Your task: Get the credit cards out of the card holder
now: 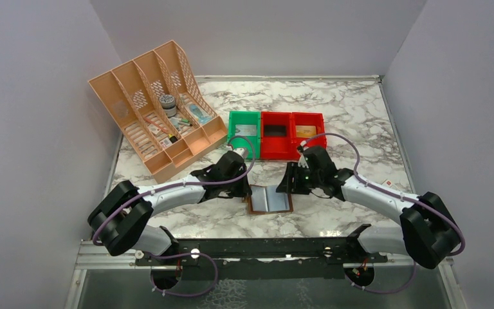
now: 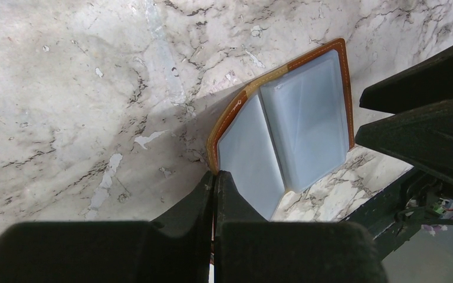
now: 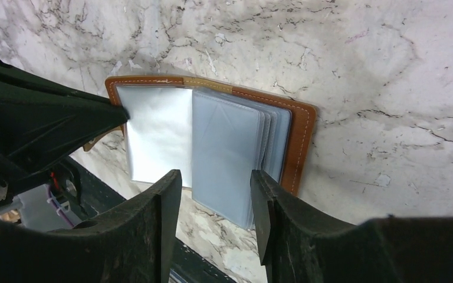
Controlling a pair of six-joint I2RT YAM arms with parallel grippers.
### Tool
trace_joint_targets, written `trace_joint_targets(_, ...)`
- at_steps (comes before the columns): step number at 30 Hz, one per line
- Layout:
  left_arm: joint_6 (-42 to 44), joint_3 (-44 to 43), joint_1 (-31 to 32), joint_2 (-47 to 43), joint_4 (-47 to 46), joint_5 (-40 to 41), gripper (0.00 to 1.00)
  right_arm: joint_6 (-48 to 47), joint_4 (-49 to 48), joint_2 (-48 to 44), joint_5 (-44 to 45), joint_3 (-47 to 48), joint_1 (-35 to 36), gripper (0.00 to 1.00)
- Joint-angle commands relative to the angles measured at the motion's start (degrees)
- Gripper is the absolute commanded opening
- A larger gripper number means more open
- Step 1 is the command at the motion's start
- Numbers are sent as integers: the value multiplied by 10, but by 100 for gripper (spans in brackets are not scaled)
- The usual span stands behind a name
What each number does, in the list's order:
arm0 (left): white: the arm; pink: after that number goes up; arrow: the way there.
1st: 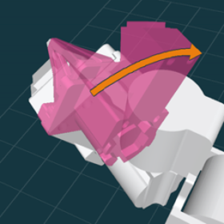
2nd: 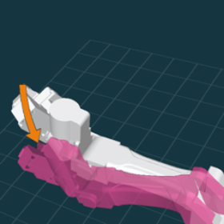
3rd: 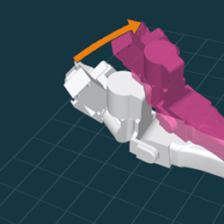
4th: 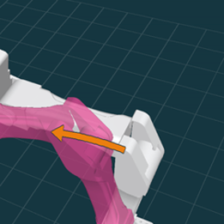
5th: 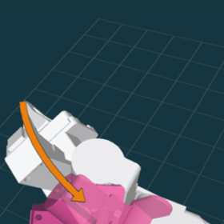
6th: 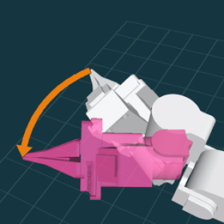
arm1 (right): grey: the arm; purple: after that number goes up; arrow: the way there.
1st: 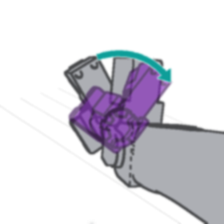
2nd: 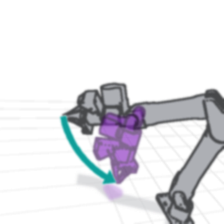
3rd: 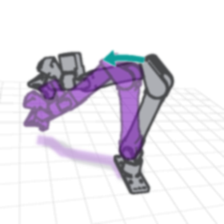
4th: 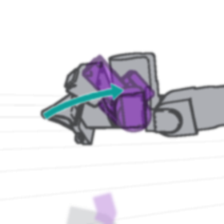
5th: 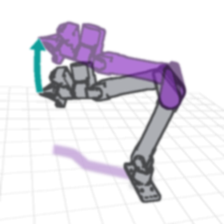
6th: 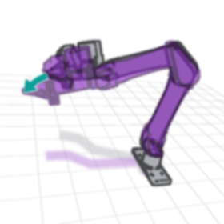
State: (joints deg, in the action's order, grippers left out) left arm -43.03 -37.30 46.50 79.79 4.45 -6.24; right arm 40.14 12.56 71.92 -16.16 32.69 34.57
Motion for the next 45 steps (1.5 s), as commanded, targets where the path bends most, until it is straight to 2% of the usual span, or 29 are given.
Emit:
trace_joint_targets(1,-6,1,3,3,-11,0,1,-8,-5,0,-10,2,2,48)
trace_joint_targets(5,-7,3,4,1,-11,0,1,1,-41,17,-40,-14,2,47)
trace_joint_targets(13,-10,8,7,3,-12,1,1,4,-56,51,-44,-18,2,47)
trace_joint_targets(23,-14,11,11,8,-19,3,0,15,-111,45,-118,-23,2,42)
trace_joint_targets(32,-15,8,14,11,-20,7,0,-2,-81,37,-126,0,2,38)
trace_joint_targets(45,-22,8,16,11,-18,15,0,-77,7,41,-95,52,2,34)
